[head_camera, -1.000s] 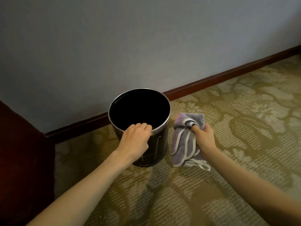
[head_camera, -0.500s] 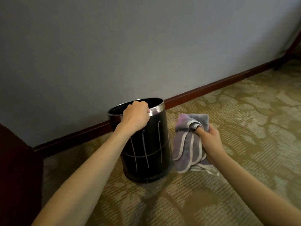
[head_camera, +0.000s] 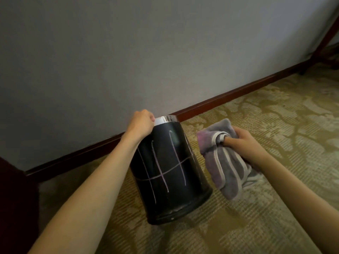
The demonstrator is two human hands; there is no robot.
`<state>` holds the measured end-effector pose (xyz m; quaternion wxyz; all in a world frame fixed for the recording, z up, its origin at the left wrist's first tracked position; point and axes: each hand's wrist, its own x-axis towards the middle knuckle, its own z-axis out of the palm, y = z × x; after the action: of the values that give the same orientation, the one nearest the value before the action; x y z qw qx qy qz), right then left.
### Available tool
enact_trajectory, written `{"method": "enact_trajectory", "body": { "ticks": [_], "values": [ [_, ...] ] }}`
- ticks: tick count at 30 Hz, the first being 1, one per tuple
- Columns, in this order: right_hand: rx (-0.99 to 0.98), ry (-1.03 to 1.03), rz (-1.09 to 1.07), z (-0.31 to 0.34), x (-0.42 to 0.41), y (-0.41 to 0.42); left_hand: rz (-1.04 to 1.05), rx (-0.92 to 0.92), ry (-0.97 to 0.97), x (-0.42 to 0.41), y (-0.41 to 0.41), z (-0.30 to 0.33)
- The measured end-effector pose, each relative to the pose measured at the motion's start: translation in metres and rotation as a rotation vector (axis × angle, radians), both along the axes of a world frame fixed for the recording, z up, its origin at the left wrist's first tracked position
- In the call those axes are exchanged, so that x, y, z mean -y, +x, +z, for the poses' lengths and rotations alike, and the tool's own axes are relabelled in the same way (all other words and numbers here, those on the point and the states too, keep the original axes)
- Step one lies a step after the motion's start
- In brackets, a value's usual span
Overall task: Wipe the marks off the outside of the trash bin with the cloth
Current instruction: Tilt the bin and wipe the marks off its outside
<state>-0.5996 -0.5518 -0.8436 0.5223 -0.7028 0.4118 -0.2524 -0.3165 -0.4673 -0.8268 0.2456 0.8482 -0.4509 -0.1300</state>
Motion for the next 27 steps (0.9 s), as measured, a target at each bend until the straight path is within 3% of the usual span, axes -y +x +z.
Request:
{"method": "enact_trajectory", "body": {
  "ticks": [7,14,20,27],
  "values": [
    [-0.273,-0.221,0.176,-0.018,-0.017,0.025,0.137,0.038,-0.012,-0.004,0.029,-0.013],
    [-0.252,-0.371,0.207,-0.038,-0.048,0.042,0.141,0.042,0.005,-0.019,0.044,-0.021],
    [-0.564,-0.417,0.428,-0.04,-0.056,0.054,0.147,0.01,-0.02,-0.027,0.05,-0.022],
    [-0.302,-0.45,0.271,-0.052,-0.055,0.053,0.109,0.043,-0.035,-0.03,0.04,-0.016]
  ]
}}
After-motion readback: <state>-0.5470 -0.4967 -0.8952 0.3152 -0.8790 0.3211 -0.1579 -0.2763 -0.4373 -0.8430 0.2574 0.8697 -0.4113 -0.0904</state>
